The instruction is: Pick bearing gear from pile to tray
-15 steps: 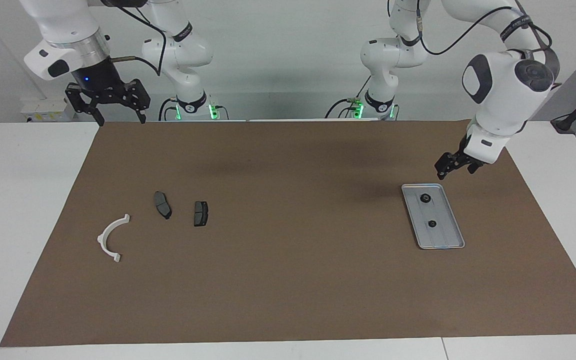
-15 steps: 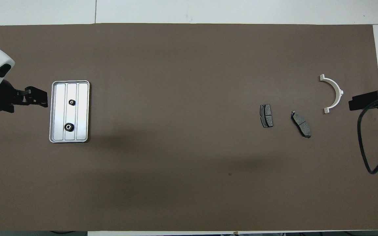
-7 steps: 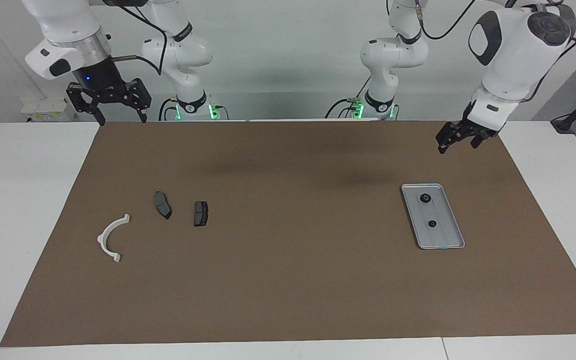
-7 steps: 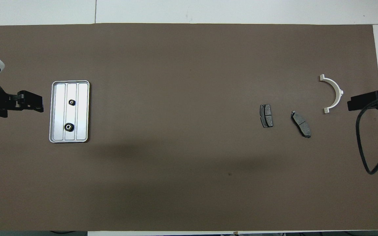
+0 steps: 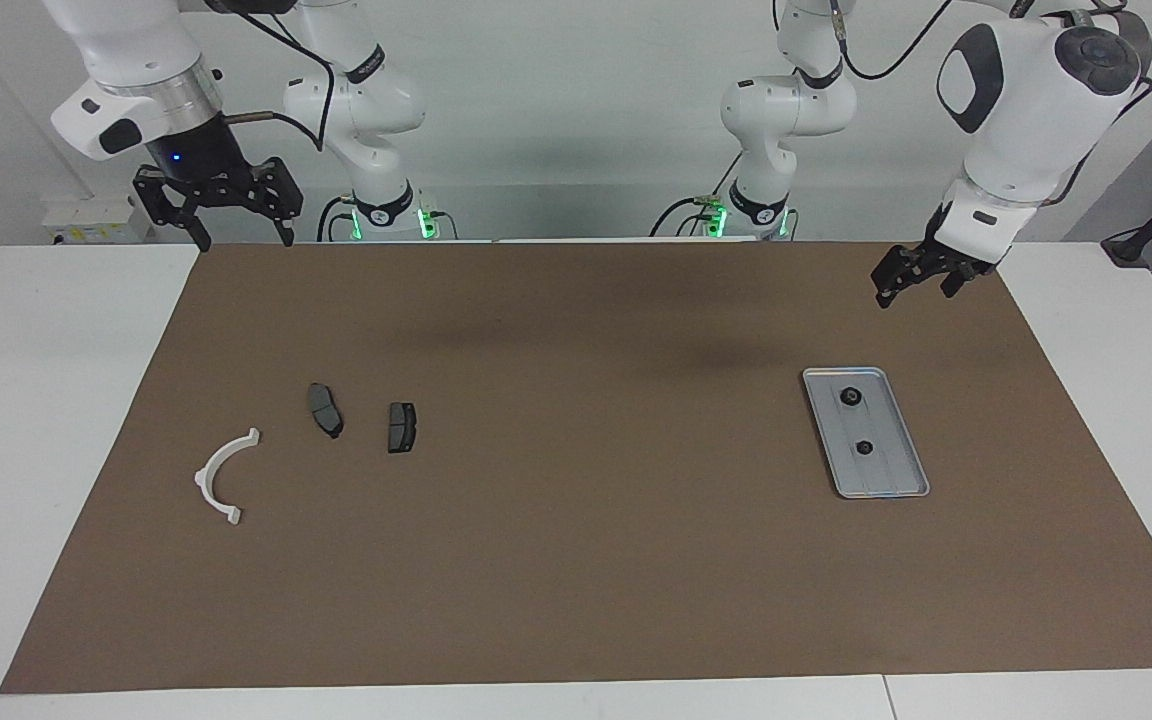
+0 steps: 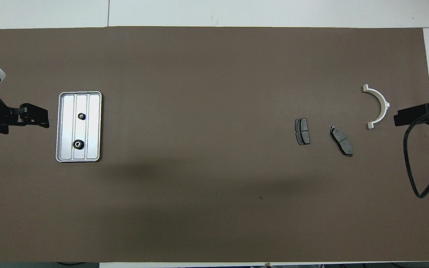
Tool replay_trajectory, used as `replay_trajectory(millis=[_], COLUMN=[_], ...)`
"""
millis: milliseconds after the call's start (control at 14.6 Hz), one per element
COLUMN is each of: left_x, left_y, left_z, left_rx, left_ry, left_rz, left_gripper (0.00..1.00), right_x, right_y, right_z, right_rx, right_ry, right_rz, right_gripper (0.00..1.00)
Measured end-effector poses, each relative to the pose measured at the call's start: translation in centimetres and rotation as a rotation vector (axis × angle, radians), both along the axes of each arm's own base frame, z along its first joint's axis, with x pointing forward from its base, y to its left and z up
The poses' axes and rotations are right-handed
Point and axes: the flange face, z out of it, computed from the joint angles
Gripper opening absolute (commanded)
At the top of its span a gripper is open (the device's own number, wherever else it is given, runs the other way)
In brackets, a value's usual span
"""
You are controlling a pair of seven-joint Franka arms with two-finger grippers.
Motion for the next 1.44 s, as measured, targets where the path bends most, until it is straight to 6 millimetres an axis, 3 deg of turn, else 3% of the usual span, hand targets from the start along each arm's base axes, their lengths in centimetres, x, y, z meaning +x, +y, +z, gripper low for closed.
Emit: replay_trajectory(millis=[1435], left_x=[0.0], left_y=[-0.8], left_z=[2.9], left_rx=[-0.008], left_ry=[-0.085], left_rz=[-0.078], left_gripper=[1.00], right_x=[0.0], right_y=[0.0], right_z=[-0.2], right_rx=[0.000], right_ry=[0.004], right_rz=[0.000], right_gripper=[1.00])
